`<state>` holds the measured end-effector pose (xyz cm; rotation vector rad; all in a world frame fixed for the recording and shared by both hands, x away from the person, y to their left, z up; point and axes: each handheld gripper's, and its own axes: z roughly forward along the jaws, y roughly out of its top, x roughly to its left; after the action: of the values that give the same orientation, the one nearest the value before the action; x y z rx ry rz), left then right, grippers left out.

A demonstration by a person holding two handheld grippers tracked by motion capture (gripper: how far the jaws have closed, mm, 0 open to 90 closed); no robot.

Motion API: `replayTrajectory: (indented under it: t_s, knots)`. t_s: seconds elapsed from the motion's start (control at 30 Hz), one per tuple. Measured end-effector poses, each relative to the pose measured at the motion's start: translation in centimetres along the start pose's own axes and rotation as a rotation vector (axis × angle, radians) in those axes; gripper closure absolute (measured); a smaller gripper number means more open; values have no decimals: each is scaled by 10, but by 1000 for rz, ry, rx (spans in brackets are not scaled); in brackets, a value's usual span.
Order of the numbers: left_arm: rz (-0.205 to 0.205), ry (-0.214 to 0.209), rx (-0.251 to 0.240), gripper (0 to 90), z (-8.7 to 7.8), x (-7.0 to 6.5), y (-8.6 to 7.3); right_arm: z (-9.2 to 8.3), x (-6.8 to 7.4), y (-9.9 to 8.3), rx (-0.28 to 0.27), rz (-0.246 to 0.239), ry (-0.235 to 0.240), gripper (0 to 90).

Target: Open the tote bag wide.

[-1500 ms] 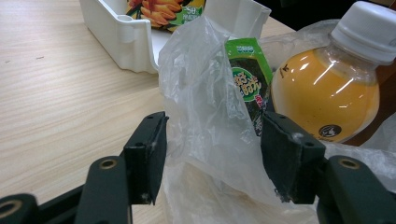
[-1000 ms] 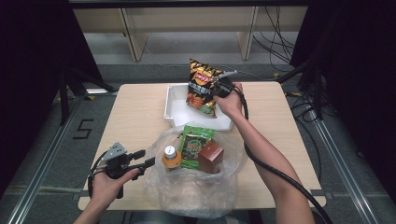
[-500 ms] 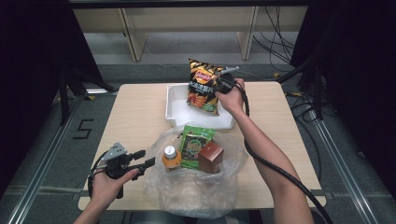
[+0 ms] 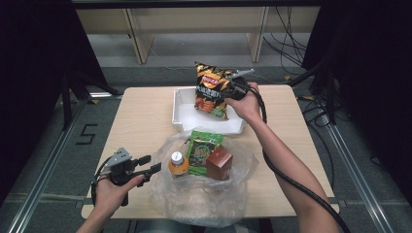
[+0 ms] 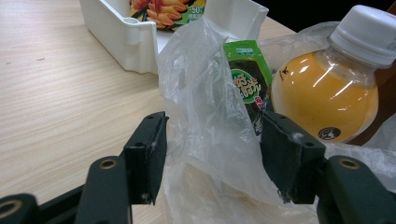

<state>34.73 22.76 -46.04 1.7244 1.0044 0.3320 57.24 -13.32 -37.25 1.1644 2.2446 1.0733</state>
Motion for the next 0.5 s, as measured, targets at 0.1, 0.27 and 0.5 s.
replayTrajectory:
  t_s: [0.1, 0.27, 0.5]
  knots:
    - [6, 7, 3, 414, -1, 0, 1, -9, 2, -3, 11, -25, 27, 766]
    - [10, 0, -8, 414, -1, -1, 2, -17, 7, -8, 26, -102, 115, 748]
    - [13, 4, -1, 414, -1, 0, 2, -24, 19, -17, 120, -102, 189, 732]
